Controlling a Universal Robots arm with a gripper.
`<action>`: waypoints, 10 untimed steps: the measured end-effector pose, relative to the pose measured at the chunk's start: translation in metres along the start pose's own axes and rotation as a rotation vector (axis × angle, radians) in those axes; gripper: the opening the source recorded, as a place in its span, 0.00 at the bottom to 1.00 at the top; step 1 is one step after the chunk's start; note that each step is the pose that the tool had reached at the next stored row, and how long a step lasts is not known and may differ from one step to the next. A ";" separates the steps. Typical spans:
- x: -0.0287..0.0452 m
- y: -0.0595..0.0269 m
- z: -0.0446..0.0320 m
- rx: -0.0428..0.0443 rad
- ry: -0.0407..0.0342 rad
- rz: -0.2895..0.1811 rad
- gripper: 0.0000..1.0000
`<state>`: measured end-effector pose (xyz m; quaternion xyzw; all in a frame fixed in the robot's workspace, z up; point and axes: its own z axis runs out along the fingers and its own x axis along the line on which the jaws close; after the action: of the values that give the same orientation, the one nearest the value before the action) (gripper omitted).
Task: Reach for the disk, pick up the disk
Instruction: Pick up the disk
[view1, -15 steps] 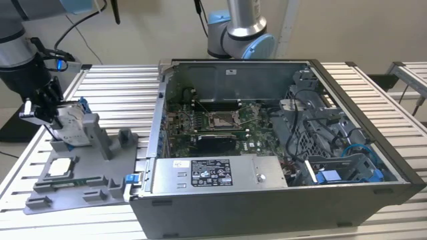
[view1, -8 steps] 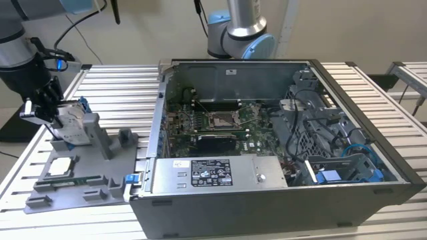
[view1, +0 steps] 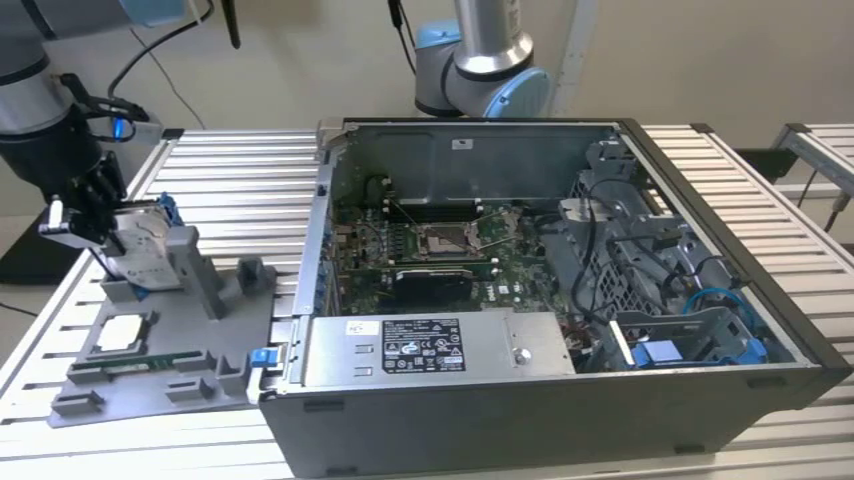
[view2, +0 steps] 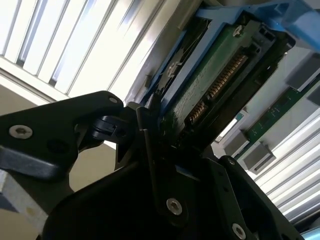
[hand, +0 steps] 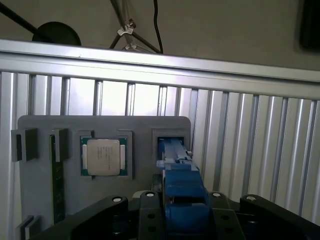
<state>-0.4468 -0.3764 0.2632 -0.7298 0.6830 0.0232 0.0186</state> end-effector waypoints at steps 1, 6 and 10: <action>0.0000 0.0000 -0.0001 0.0000 -0.0001 0.000 0.00; -0.0002 0.0000 -0.0024 -0.0002 0.0001 0.000 0.00; -0.0004 0.0000 -0.0063 -0.0001 0.0000 0.000 0.00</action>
<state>-0.4468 -0.3764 0.2695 -0.7298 0.6830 0.0232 0.0185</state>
